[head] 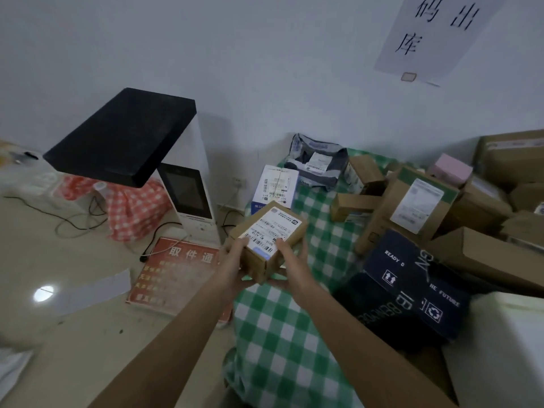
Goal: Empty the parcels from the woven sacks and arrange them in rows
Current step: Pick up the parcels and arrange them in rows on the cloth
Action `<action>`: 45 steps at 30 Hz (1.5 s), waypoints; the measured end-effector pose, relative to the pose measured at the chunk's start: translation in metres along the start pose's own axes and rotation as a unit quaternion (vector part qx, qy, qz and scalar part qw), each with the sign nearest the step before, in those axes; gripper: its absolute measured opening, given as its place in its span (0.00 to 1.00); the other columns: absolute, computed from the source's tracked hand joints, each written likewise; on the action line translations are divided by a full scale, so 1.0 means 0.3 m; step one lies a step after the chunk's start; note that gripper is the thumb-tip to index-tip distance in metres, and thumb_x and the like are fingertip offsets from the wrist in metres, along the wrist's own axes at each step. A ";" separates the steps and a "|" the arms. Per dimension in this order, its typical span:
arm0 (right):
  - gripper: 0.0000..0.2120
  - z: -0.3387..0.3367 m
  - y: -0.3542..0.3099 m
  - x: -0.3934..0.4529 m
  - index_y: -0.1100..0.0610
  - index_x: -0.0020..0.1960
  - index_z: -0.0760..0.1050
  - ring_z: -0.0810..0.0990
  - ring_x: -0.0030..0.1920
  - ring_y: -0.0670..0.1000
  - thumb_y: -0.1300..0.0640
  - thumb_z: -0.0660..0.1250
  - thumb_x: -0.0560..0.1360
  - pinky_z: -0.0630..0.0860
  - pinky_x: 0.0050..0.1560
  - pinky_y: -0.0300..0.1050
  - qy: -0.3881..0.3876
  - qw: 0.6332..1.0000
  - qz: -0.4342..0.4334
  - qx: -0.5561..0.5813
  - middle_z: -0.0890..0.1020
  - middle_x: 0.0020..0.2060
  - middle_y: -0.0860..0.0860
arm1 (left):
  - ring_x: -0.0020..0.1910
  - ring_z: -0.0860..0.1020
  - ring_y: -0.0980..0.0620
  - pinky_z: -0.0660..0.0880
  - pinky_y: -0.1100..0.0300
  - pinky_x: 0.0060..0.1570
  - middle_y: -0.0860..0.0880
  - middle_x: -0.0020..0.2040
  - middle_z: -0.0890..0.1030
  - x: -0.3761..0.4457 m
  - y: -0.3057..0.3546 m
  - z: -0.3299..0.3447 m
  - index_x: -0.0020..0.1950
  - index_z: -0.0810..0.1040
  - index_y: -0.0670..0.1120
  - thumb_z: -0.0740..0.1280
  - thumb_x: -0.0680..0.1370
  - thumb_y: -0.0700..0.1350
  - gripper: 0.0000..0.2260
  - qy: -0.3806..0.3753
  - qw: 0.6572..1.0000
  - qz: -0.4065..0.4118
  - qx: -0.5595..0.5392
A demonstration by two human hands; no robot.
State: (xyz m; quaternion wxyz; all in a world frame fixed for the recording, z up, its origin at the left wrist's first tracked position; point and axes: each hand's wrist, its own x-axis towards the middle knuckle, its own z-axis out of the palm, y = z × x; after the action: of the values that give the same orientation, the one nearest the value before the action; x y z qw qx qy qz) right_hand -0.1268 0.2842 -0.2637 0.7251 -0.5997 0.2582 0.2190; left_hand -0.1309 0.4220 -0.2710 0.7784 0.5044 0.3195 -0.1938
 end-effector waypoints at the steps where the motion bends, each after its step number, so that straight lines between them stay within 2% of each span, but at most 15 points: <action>1: 0.32 0.001 0.004 0.026 0.37 0.74 0.52 0.80 0.56 0.56 0.48 0.66 0.77 0.82 0.46 0.58 0.013 1.000 0.010 0.009 0.77 0.62 0.51 | 0.58 0.77 0.44 0.77 0.42 0.52 0.43 0.61 0.78 0.022 -0.001 -0.016 0.68 0.68 0.51 0.70 0.73 0.54 0.25 -0.014 0.999 -0.016 0.025; 5: 0.23 -0.003 0.008 0.107 0.44 0.73 0.61 0.81 0.49 0.50 0.55 0.62 0.80 0.78 0.41 0.46 0.031 0.999 0.019 -0.035 0.81 0.54 0.49 | 0.58 0.76 0.45 0.76 0.44 0.54 0.44 0.59 0.79 0.089 -0.002 -0.069 0.65 0.71 0.48 0.72 0.67 0.58 0.30 -0.066 0.989 -0.088 0.096; 8: 0.21 0.026 -0.010 0.119 0.49 0.73 0.63 0.82 0.49 0.47 0.56 0.59 0.81 0.75 0.37 0.37 0.013 0.993 0.010 -0.115 0.81 0.58 0.50 | 0.57 0.78 0.45 0.79 0.49 0.49 0.44 0.57 0.80 0.146 -0.019 -0.094 0.63 0.74 0.46 0.74 0.65 0.58 0.31 -0.048 0.990 -0.104 0.082; 10: 0.21 0.055 -0.035 0.113 0.50 0.75 0.61 0.78 0.54 0.47 0.54 0.59 0.82 0.74 0.43 0.33 0.029 0.982 -0.030 -0.186 0.76 0.64 0.51 | 0.56 0.78 0.46 0.79 0.50 0.51 0.44 0.57 0.80 0.188 -0.027 -0.100 0.63 0.74 0.46 0.74 0.67 0.56 0.28 -0.022 0.994 -0.081 0.073; 13: 0.19 0.043 -0.083 0.065 0.53 0.72 0.66 0.69 0.65 0.48 0.55 0.60 0.81 0.66 0.56 0.30 0.061 0.919 -0.167 -0.351 0.69 0.67 0.49 | 0.57 0.78 0.46 0.75 0.47 0.59 0.44 0.59 0.80 0.231 -0.030 -0.098 0.63 0.73 0.46 0.72 0.71 0.57 0.25 -0.001 0.996 -0.048 0.072; 16: 0.19 -0.041 -0.134 0.007 0.52 0.70 0.70 0.57 0.75 0.52 0.54 0.64 0.79 0.58 0.72 0.44 0.091 0.827 -0.263 -0.489 0.63 0.74 0.52 | 0.63 0.74 0.42 0.70 0.43 0.64 0.42 0.68 0.73 0.246 -0.031 -0.078 0.71 0.66 0.45 0.68 0.69 0.66 0.39 0.039 0.977 -0.026 0.209; 18: 0.25 -0.115 -0.186 -0.029 0.50 0.73 0.65 0.48 0.77 0.55 0.48 0.65 0.77 0.50 0.77 0.57 0.126 0.749 -0.271 -0.592 0.56 0.77 0.53 | 0.73 0.61 0.39 0.60 0.41 0.71 0.41 0.76 0.57 0.243 -0.034 -0.058 0.77 0.53 0.44 0.66 0.74 0.62 0.40 0.093 0.945 0.001 0.315; 20: 0.36 -0.207 -0.251 -0.073 0.45 0.76 0.56 0.40 0.77 0.58 0.37 0.65 0.74 0.40 0.76 0.61 0.161 0.700 -0.212 -0.663 0.47 0.78 0.54 | 0.76 0.50 0.39 0.53 0.42 0.72 0.43 0.78 0.47 0.228 -0.034 -0.032 0.79 0.47 0.45 0.66 0.78 0.52 0.38 0.124 0.919 0.058 0.370; 23: 0.56 -0.355 -0.327 -0.130 0.41 0.78 0.38 0.33 0.75 0.64 0.27 0.69 0.63 0.35 0.72 0.65 0.160 0.685 -0.076 -0.707 0.35 0.77 0.56 | 0.76 0.42 0.40 0.45 0.43 0.73 0.43 0.78 0.43 0.223 -0.042 -0.009 0.78 0.48 0.51 0.64 0.79 0.50 0.33 0.112 0.810 0.181 0.547; 26: 0.65 -0.456 -0.344 -0.134 0.40 0.75 0.28 0.33 0.75 0.66 0.27 0.72 0.58 0.37 0.71 0.68 0.111 0.676 0.030 -0.728 0.32 0.76 0.57 | 0.76 0.40 0.40 0.41 0.41 0.72 0.44 0.78 0.43 0.222 -0.051 0.011 0.78 0.51 0.53 0.59 0.80 0.53 0.28 0.055 0.701 0.232 0.672; 31: 0.67 -0.528 -0.326 -0.112 0.39 0.74 0.26 0.36 0.75 0.67 0.29 0.75 0.57 0.41 0.73 0.68 0.076 0.671 0.051 -0.735 0.31 0.76 0.57 | 0.76 0.43 0.41 0.42 0.40 0.73 0.43 0.78 0.46 0.195 -0.076 0.059 0.78 0.53 0.52 0.60 0.80 0.52 0.28 0.032 0.642 0.221 0.733; 36: 0.63 -0.548 -0.308 -0.107 0.39 0.74 0.27 0.41 0.75 0.69 0.28 0.73 0.60 0.45 0.73 0.68 0.079 0.658 0.001 -0.749 0.36 0.76 0.59 | 0.77 0.41 0.41 0.41 0.40 0.74 0.43 0.79 0.42 0.175 -0.095 0.076 0.79 0.47 0.52 0.58 0.81 0.51 0.30 0.035 0.636 0.182 0.749; 41: 0.64 -0.568 -0.288 -0.108 0.40 0.75 0.29 0.40 0.75 0.69 0.24 0.70 0.58 0.44 0.72 0.69 0.074 0.672 -0.024 -0.737 0.36 0.76 0.59 | 0.77 0.45 0.42 0.44 0.43 0.74 0.43 0.79 0.47 0.095 -0.106 0.214 0.78 0.55 0.49 0.57 0.82 0.51 0.25 -0.017 0.650 0.216 0.729; 43: 0.64 -0.581 -0.280 -0.117 0.40 0.75 0.29 0.37 0.75 0.66 0.23 0.68 0.57 0.42 0.73 0.68 0.074 0.697 -0.041 -0.712 0.35 0.77 0.57 | 0.77 0.52 0.46 0.51 0.50 0.74 0.44 0.78 0.54 0.044 -0.110 0.310 0.77 0.59 0.48 0.57 0.82 0.53 0.24 -0.090 0.685 0.258 0.675; 45: 0.63 -0.608 -0.269 -0.133 0.40 0.75 0.29 0.35 0.76 0.62 0.22 0.67 0.57 0.41 0.74 0.66 0.085 0.722 -0.064 -0.684 0.34 0.77 0.55 | 0.76 0.56 0.50 0.53 0.59 0.71 0.47 0.77 0.57 -0.020 -0.114 0.422 0.77 0.59 0.48 0.54 0.83 0.54 0.24 -0.166 0.744 0.234 0.603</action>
State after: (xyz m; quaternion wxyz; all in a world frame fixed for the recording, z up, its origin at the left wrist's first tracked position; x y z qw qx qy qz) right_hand -0.1274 0.0897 -0.2041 0.1049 -0.9639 0.0601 0.2374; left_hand -0.1183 0.2925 -0.2531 0.3734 0.8876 -0.1259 -0.2385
